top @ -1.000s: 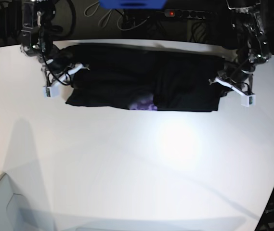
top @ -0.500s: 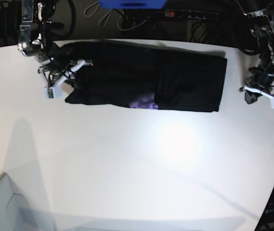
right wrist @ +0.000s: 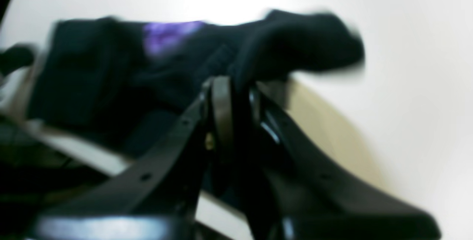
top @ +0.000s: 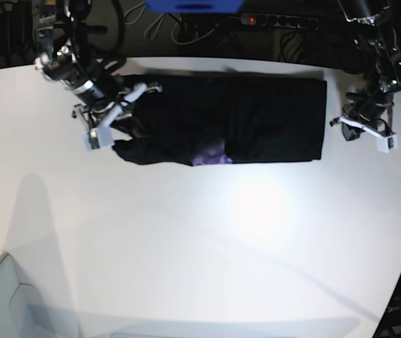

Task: Layout the t-shirt on the table in an organized manner, then fold the t-shirt properly
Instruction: 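Grasp the strip end with the right gripper and fold it toward the left gripper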

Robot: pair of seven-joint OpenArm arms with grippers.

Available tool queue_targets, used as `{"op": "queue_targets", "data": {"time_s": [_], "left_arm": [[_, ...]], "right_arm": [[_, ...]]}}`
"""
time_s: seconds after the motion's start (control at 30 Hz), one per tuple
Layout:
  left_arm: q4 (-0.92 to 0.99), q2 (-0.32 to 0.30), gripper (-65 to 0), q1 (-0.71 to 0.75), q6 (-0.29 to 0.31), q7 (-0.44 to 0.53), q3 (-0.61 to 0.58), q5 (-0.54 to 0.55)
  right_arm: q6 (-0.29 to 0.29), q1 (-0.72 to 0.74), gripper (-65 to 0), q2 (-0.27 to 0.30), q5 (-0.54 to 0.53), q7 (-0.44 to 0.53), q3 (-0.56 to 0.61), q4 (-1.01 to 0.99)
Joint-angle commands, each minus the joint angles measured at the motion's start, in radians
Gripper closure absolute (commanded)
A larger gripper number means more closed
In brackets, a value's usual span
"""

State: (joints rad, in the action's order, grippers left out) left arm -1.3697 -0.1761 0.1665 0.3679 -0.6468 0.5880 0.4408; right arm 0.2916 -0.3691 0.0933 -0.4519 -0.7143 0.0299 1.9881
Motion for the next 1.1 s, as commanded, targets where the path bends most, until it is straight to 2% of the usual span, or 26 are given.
{"op": "queue_targets", "data": {"time_s": [0.0,0.23,0.37,0.43,0.53,0.67,0.83,1.07], "left_arm": [[-0.007,0.000,-2.2,0.003,0.003,-0.031,-0.001,-0.013],[-0.007,0.025,-2.2,0.006,0.001,-0.038,0.000,-0.015],[-0.009,0.025,-2.2,0.006,0.004,-0.110,0.000,-0.015],[-0.009,0.025,-2.2,0.005,0.006,-0.123,0.000,-0.015],[-0.009,0.025,-2.2,0.005,0.006,-0.127,0.000,-0.013],[-0.009,0.025,-2.1,0.006,0.004,-0.133,0.003,-0.010],[-0.009,0.025,-2.1,0.023,0.004,-0.133,0.005,-0.007],[-0.009,0.025,-2.1,0.031,0.006,-0.126,0.005,-0.013]], "right_arm": [[0.007,0.009,0.0,-0.002,-0.018,0.023,0.026,0.023],[0.007,0.086,0.0,-0.063,-0.018,0.025,0.212,0.023],[0.004,0.149,0.0,-0.103,-0.017,0.025,0.328,0.020],[-0.024,0.180,0.0,-0.126,-0.015,0.023,0.385,0.014],[-0.107,0.235,0.0,-0.154,-0.015,0.032,0.485,-0.034],[-0.114,0.321,0.0,-0.157,-0.017,0.054,0.592,-0.164],[-0.114,0.371,0.0,-0.158,-0.017,0.155,0.641,-0.318],[-0.114,0.480,0.0,-0.238,-0.017,0.175,0.706,-0.496]]}}
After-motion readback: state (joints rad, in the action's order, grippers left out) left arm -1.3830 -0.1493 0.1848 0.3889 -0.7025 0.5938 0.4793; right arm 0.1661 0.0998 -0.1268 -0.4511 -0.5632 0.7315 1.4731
